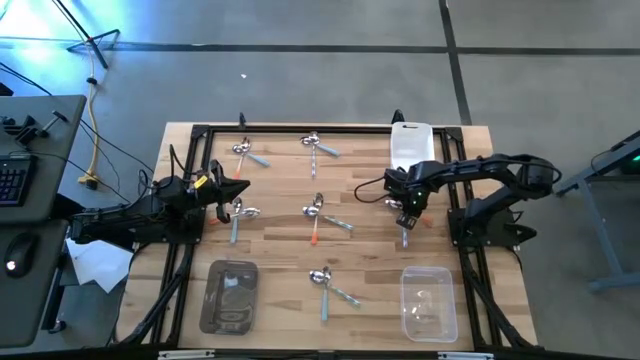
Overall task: Sort silverware by color (type)
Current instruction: Put the orange spoon into the transparent bin, then put the white spoon into the white bin, then adjust the white bin
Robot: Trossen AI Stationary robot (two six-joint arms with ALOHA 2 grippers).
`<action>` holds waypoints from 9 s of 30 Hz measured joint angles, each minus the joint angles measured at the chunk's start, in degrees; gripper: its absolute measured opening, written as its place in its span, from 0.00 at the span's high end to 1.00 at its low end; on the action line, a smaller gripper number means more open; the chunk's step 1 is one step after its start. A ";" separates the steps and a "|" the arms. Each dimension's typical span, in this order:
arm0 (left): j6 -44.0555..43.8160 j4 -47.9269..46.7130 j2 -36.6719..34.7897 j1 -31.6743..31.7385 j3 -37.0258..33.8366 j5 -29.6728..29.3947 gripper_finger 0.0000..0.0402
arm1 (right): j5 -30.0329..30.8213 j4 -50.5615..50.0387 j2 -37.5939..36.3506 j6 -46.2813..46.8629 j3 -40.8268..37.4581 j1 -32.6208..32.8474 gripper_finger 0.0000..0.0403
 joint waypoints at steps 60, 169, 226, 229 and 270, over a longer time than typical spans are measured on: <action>-0.04 -0.43 0.09 -0.01 0.00 3.85 0.99 | -12.62 -8.17 10.73 97.57 25.16 64.09 0.99; -1.33 -3.86 0.12 -0.01 0.04 13.29 0.99 | 5.38 -13.97 39.36 34.85 69.57 38.82 0.98; -1.71 2.56 5.48 -0.01 0.07 9.85 0.99 | 9.82 -12.70 18.22 -8.81 36.47 -32.81 0.97; -2.00 2.21 5.49 -0.01 0.06 9.78 0.99 | 9.56 -11.58 18.22 -8.12 35.47 -33.33 0.97; -2.98 1.66 5.49 -0.01 0.04 8.77 0.99 | 12.75 -16.37 13.54 -4.54 36.50 -33.29 0.95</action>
